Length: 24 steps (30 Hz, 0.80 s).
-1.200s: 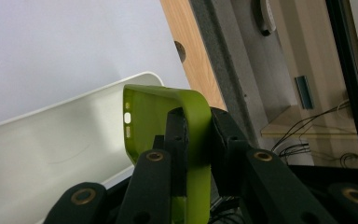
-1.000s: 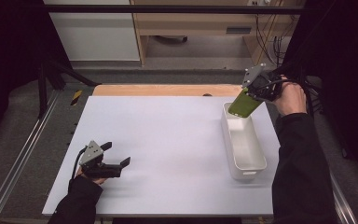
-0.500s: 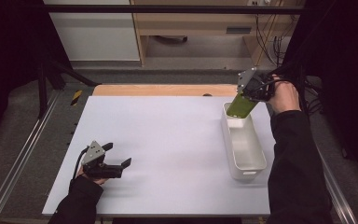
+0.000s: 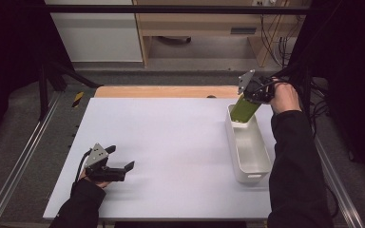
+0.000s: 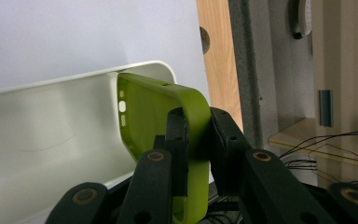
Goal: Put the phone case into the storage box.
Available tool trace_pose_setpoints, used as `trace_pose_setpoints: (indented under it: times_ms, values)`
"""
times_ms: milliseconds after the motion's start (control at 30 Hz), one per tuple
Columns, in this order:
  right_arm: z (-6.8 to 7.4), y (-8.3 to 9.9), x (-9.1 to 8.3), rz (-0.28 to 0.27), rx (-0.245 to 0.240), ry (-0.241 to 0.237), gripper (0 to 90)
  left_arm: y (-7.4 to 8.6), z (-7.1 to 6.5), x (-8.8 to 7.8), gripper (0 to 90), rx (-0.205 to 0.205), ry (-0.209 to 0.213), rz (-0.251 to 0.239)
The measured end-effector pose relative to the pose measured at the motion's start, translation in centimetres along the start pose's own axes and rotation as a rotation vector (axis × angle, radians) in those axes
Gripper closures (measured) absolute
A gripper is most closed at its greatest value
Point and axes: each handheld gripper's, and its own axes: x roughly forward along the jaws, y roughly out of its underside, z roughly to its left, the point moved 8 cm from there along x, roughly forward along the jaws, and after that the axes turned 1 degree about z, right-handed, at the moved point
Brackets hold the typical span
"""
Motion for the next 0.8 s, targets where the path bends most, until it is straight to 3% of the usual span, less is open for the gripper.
trace_pose_setpoints:
  times_ms: [400,567,800]
  values:
    - [0.2,-0.4,1.9,0.030,-0.077,-0.013,79.1,0.1,0.0,0.0,2.7,0.000,0.003,0.006]
    - [0.0,-0.5,2.6,0.040,-0.076,-0.023,79.1,0.1,0.0,0.1,2.7,0.000,0.005,0.007]
    - [-0.1,-1.0,3.6,0.054,-0.111,-0.030,79.0,0.1,0.0,0.1,2.7,-0.002,0.005,0.008]
